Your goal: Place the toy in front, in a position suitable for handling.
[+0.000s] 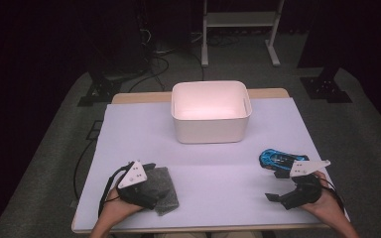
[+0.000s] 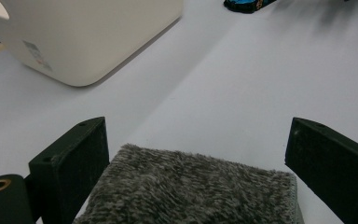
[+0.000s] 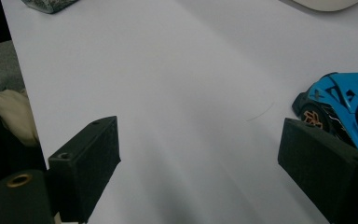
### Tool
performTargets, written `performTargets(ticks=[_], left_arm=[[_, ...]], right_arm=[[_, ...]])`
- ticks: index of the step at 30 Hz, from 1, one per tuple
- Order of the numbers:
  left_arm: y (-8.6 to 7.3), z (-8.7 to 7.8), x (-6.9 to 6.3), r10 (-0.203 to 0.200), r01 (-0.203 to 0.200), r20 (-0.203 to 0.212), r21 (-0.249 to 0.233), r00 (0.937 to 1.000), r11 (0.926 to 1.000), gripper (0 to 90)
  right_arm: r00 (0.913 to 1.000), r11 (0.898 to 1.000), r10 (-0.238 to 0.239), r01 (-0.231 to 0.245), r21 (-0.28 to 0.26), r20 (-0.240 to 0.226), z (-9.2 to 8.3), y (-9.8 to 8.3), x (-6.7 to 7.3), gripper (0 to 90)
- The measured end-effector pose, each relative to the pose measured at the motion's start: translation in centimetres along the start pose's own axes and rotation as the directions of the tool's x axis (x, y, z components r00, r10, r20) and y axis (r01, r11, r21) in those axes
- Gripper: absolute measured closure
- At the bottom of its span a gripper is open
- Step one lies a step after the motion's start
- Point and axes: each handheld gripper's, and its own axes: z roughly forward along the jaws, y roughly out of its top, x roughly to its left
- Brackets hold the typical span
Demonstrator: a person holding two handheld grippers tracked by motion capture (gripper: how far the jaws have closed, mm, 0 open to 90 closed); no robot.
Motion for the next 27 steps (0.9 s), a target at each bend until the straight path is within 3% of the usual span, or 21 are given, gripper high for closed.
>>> performTargets(ticks=[5,10,15,21,27], left_arm=[[-0.1,0.1,0.2,-0.013,0.013,0.005,-0.005,0.9999,0.9999,5.3],[-0.2,0.2,0.4,-0.018,0.018,0.009,-0.005,0.9998,0.9998,5.3],[-0.2,-0.1,0.4,-0.016,0.016,0.009,-0.015,0.9998,0.9998,5.3],[-0.3,-0.4,0.4,-0.015,0.015,0.005,-0.018,0.9999,0.9997,5.3],[-0.5,-0.7,0.5,-0.026,0.026,0.002,-0.023,0.9997,0.9994,5.3]], right_arm=[[0.9999,1.0,0.005,-0.005,-0.009,-0.009,-0.4,0.0,-0.2,12.0],[0.9998,1.0,-0.018,0.018,0.025,-0.001,-0.4,0.3,-0.5,12.1],[0.9968,0.995,-0.076,0.075,0.059,0.024,-1.3,2.2,-1.2,12.1],[0.9929,0.991,-0.107,0.103,0.089,0.05,-2.3,3.9,-2.6,12.1],[0.9914,0.984,-0.119,0.11,0.139,0.056,-2.3,4.4,-4.2,12.1]])
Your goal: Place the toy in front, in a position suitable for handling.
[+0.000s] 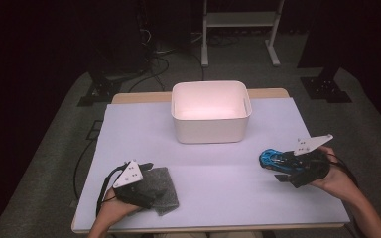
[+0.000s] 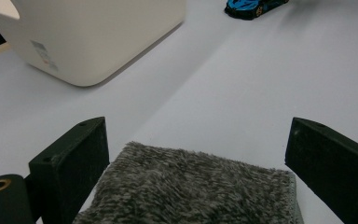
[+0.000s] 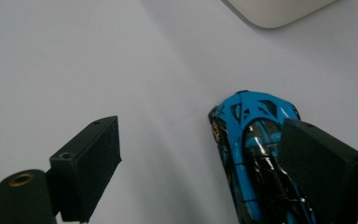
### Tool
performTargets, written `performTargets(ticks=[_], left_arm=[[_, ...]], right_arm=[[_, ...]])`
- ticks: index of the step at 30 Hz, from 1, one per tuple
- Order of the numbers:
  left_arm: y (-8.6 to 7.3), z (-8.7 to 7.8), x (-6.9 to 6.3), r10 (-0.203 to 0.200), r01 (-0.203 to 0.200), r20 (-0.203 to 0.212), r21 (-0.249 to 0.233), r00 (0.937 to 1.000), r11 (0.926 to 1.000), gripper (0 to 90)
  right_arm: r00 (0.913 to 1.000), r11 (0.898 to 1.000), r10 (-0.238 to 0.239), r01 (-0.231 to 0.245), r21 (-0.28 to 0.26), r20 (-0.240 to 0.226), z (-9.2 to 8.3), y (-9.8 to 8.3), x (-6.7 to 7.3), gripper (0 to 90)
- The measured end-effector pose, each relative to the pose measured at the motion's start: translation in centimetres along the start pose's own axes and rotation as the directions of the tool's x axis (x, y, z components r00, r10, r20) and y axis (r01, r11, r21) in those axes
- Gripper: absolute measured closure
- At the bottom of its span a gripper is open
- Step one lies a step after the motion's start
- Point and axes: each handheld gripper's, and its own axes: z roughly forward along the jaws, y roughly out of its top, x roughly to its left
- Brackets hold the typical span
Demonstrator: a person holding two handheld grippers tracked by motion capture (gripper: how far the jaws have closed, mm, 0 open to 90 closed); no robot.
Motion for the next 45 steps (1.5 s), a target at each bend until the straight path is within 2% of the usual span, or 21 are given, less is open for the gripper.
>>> performTargets(ticks=[3,7,9,10,15,16,18,22,25,27,36,45], left_arm=[[-0.1,0.0,0.1,-0.004,0.004,-0.001,0.007,1.0,1.0,5.3],[-0.1,0.1,0.1,0.001,-0.001,0.001,0.011,1.0,0.9999,5.3],[-0.1,0.1,0.1,0.0,0.0,0.002,0.007,1.0,1.0,5.3],[-0.1,0.1,0.1,-0.002,0.001,0.003,0.008,1.0,1.0,5.3],[-0.1,0.2,0.1,-0.003,0.003,0.003,0.012,1.0,0.9999,5.3],[-0.1,0.2,0.1,-0.004,0.004,0.004,0.013,1.0,0.9999,5.3],[-0.1,0.3,0.1,-0.001,0.001,0.005,0.017,1.0,0.9998,5.3],[-0.1,0.4,0.0,0.002,-0.003,0.008,0.023,1.0,0.9997,5.3],[-0.1,0.3,0.0,0.004,-0.004,0.008,0.024,1.0,0.9997,5.3],[-0.1,0.3,0.0,-0.003,0.003,0.007,0.018,1.0,0.9998,5.3],[-0.2,0.3,0.1,-0.004,0.003,0.007,0.018,1.0,0.9998,5.3],[-0.1,0.3,0.1,-0.007,0.006,0.008,0.016,0.9999,0.9998,5.3]], right_arm=[[0.9996,0.999,-0.017,0.017,0.038,0.022,0.3,-0.1,-1.1,11.9],[0.9999,0.998,0.015,-0.016,0.059,0.003,0.9,-0.6,-2.8,11.0],[0.9998,0.998,0.022,-0.022,0.064,0.003,1.1,-0.7,-3.1,11.0],[0.9995,0.996,0.031,-0.031,0.089,0.003,1.6,-0.9,-3.8,11.0],[0.9995,0.993,0.031,-0.032,0.111,0.003,2.3,-1.2,-4.5,10.5],[0.9995,0.991,0.032,-0.032,0.13,0.004,2.8,-1.4,-5.0,10.4],[0.9995,0.989,0.031,-0.032,0.146,0.007,3.2,-1.5,-5.2,10.3],[0.9992,0.989,0.039,-0.038,0.141,-0.006,3.6,-1.4,-5.5,10.1],[0.9997,0.986,0.021,-0.023,0.163,0.014,4.0,-1.5,-5.7,10.1],[0.9994,0.986,0.036,-0.036,0.161,0.002,4.1,-1.6,-5.8,10.1],[0.9997,0.974,0.025,-0.025,0.223,0.002,5.3,-2.2,-5.7,9.5],[0.9997,0.975,0.026,-0.026,0.22,0.006,5.4,-2.3,-5.7,9.0]])
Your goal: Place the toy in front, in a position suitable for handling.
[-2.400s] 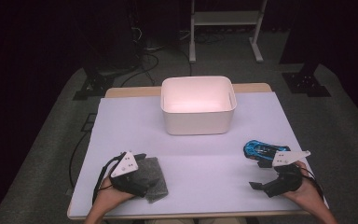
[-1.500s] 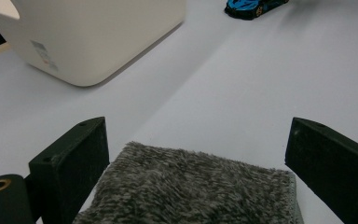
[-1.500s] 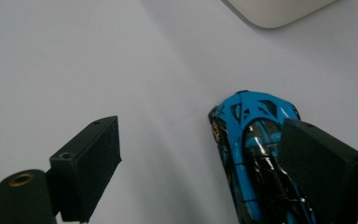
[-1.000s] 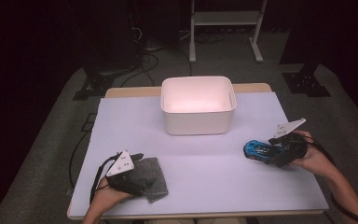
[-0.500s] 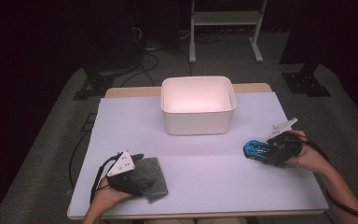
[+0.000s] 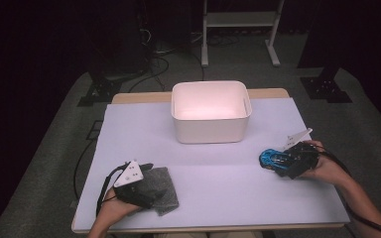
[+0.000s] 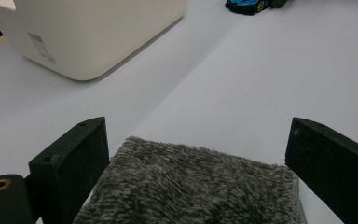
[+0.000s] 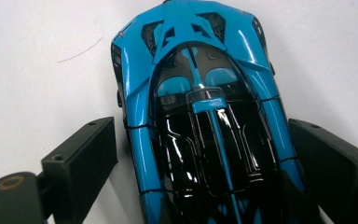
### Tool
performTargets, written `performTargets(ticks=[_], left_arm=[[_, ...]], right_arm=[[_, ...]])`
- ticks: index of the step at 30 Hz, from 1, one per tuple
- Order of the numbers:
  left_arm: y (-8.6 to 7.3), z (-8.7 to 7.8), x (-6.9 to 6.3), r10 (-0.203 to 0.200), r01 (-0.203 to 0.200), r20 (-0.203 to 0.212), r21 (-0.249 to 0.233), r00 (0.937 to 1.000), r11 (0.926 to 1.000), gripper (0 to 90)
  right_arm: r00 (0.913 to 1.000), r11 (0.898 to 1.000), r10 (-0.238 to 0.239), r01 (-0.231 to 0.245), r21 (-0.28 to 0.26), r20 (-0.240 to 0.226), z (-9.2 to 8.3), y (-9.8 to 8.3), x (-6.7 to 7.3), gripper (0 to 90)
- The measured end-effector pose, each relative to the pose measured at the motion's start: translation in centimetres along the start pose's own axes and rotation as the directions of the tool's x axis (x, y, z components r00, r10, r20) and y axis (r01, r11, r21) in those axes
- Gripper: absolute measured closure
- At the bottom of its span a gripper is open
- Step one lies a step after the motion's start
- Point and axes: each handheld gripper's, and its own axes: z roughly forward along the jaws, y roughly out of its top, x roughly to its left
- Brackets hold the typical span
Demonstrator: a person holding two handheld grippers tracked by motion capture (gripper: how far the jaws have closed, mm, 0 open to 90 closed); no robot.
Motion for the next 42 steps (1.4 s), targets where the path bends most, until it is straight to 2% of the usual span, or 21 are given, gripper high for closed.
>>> performTargets(ticks=[2,5,7,10,16,25,27,35,37,42], left_arm=[[0.0,0.0,0.0,0.002,-0.002,-0.001,0.0,1.0,1.0,5.3],[0.0,-0.1,-0.1,0.005,-0.005,-0.002,0.001,1.0,1.0,5.3],[0.0,-0.1,0.0,0.004,-0.004,-0.002,0.0,1.0,1.0,5.3],[0.0,-0.1,0.0,-0.001,0.001,-0.001,-0.006,1.0,1.0,5.3],[0.0,-0.3,0.0,0.001,-0.001,-0.006,-0.006,1.0,1.0,5.3],[0.0,-0.3,0.2,-0.009,0.009,-0.009,-0.012,0.9999,0.9999,5.3],[0.0,-0.4,0.2,-0.004,0.004,-0.009,-0.016,1.0,0.9999,5.3],[0.1,-0.4,0.1,0.0,0.0,-0.01,-0.013,0.9999,0.9999,5.3],[0.0,-0.4,0.1,-0.001,0.001,-0.009,-0.014,1.0,0.9999,5.3],[0.1,-0.3,0.1,-0.001,0.001,-0.008,-0.012,1.0,0.9999,5.3]], right_arm=[[1.0,1.0,-0.005,0.005,0.003,-0.002,0.0,0.1,0.0,9.8],[0.9999,1.0,0.014,-0.014,0.002,0.006,-0.2,0.1,-0.2,17.4],[0.9999,1.0,0.015,-0.015,0.01,0.008,-0.2,0.3,-0.2,17.7],[1.0,1.0,-0.007,0.006,0.019,0.007,-0.3,0.5,0.0,23.4],[0.9998,1.0,-0.012,0.011,0.015,0.018,-0.4,0.7,0.2,24.0],[0.9998,1.0,0.015,-0.015,-0.007,0.013,-0.5,0.4,0.1,24.4],[0.9995,1.0,0.013,-0.012,-0.021,0.028,-0.5,0.3,0.2,24.5],[0.9987,0.999,0.032,-0.031,-0.024,0.039,-1.0,-0.1,0.4,25.2],[0.9986,0.999,0.044,-0.044,-0.018,0.028,-1.1,-0.2,0.4,25.2],[0.9986,0.999,0.037,-0.037,-0.014,0.036,-1.1,-0.3,0.7,25.3]])
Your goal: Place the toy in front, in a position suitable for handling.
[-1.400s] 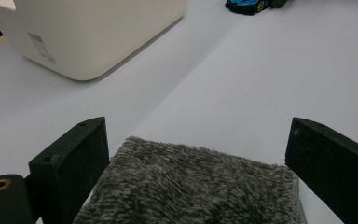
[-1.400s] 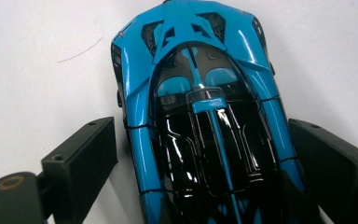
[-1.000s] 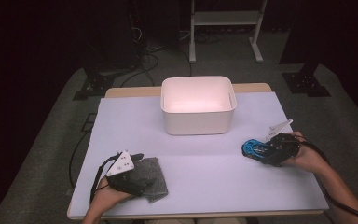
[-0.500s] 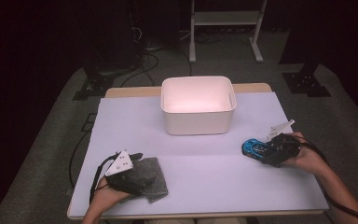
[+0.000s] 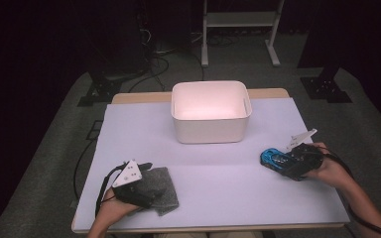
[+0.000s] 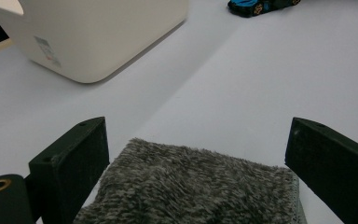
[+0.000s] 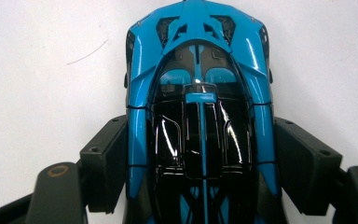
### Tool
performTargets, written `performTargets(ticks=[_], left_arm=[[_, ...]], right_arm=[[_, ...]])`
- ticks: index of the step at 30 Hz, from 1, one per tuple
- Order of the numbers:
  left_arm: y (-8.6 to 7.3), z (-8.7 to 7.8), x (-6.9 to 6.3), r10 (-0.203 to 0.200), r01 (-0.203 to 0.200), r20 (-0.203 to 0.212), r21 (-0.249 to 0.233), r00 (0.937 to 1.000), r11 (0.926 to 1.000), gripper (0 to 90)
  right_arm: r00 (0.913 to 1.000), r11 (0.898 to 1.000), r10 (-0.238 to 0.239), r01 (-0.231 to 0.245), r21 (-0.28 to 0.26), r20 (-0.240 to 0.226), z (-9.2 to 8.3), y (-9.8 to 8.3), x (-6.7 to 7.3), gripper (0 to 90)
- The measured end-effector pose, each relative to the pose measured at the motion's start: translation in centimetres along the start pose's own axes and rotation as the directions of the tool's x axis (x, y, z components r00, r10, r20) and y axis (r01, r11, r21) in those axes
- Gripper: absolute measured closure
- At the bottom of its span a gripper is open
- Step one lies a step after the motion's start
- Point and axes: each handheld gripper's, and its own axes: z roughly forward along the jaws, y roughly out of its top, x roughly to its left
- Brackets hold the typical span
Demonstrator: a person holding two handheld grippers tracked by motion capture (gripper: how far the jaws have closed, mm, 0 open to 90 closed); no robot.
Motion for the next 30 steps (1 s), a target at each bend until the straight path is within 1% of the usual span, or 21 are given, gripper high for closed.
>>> performTargets(ticks=[1,5,10,11,12,13,16,17,18,22,24,25,26,28,29,30], left_arm=[[0.0,0.0,0.0,0.0,0.0,0.0,-0.001,1.0,1.0,5.3],[0.0,0.0,0.0,-0.001,0.001,-0.001,-0.003,1.0,1.0,5.3],[0.0,-0.1,0.1,0.002,-0.002,-0.003,-0.001,1.0,1.0,5.3],[0.0,-0.1,0.1,0.003,-0.003,-0.002,0.0,1.0,1.0,5.3],[0.0,-0.1,0.1,0.003,-0.003,-0.002,0.0,1.0,1.0,5.3],[0.0,-0.1,0.1,0.003,-0.003,-0.002,-0.003,1.0,1.0,5.3],[0.0,-0.1,0.1,0.004,-0.004,-0.002,-0.003,1.0,1.0,5.3],[0.0,-0.2,0.1,0.003,-0.003,-0.002,-0.004,1.0,1.0,5.3],[0.0,-0.2,0.1,0.002,-0.002,-0.002,-0.004,1.0,1.0,5.3],[0.0,-0.2,0.1,-0.001,0.001,-0.003,-0.005,1.0,1.0,5.3],[0.0,-0.2,0.1,-0.001,0.001,-0.003,-0.007,1.0,1.0,5.3],[0.0,-0.2,0.1,-0.001,0.001,-0.002,-0.006,1.0,1.0,5.3],[0.0,-0.2,0.1,0.001,-0.001,-0.002,-0.006,1.0,1.0,5.3],[0.0,-0.2,0.1,0.002,-0.002,-0.001,-0.006,1.0,1.0,5.3],[0.0,-0.2,0.1,0.002,-0.002,-0.001,-0.006,1.0,1.0,5.3],[0.1,-0.2,0.1,0.002,-0.002,0.0,-0.008,1.0,1.0,5.3]], right_arm=[[1.0,1.0,0.002,-0.002,0.005,-0.008,0.0,0.0,0.0,25.3],[1.0,1.0,-0.001,0.001,0.012,-0.005,-0.1,0.2,0.2,25.4],[1.0,1.0,0.002,-0.002,0.002,-0.007,-0.4,0.4,0.4,25.4],[0.9998,1.0,0.007,-0.007,0.001,-0.016,-0.5,0.5,0.6,25.5],[0.9998,1.0,0.007,-0.007,0.001,-0.016,-0.5,0.5,0.6,25.5],[0.9997,1.0,-0.002,0.002,0.001,-0.023,-0.5,0.6,0.8,25.5],[0.9997,1.0,-0.002,0.002,0.006,-0.025,-0.4,0.8,1.0,25.5],[0.9997,1.0,-0.013,0.013,0.008,-0.02,-0.5,0.9,1.1,25.5],[0.9997,1.0,-0.014,0.014,0.008,-0.022,-0.6,1.1,1.2,25.5],[0.999,1.0,-0.025,0.024,-0.009,-0.038,-1.4,1.9,1.7,25.5],[0.9988,0.999,-0.033,0.033,-0.018,-0.037,-1.6,2.2,2.0,25.5],[0.9967,0.998,-0.059,0.057,-0.028,-0.056,-2.3,3.1,2.8,25.5],[0.9958,0.997,-0.069,0.067,-0.031,-0.061,-2.5,3.5,3.2,25.4],[0.9913,0.994,-0.107,0.104,-0.047,-0.077,-3.0,4.5,4.4,25.4],[0.9913,0.994,-0.107,0.104,-0.047,-0.077,-3.0,4.5,4.4,25.4],[0.9813,0.986,-0.162,0.156,-0.056,-0.105,-3.1,5.9,5.8,25.4]])
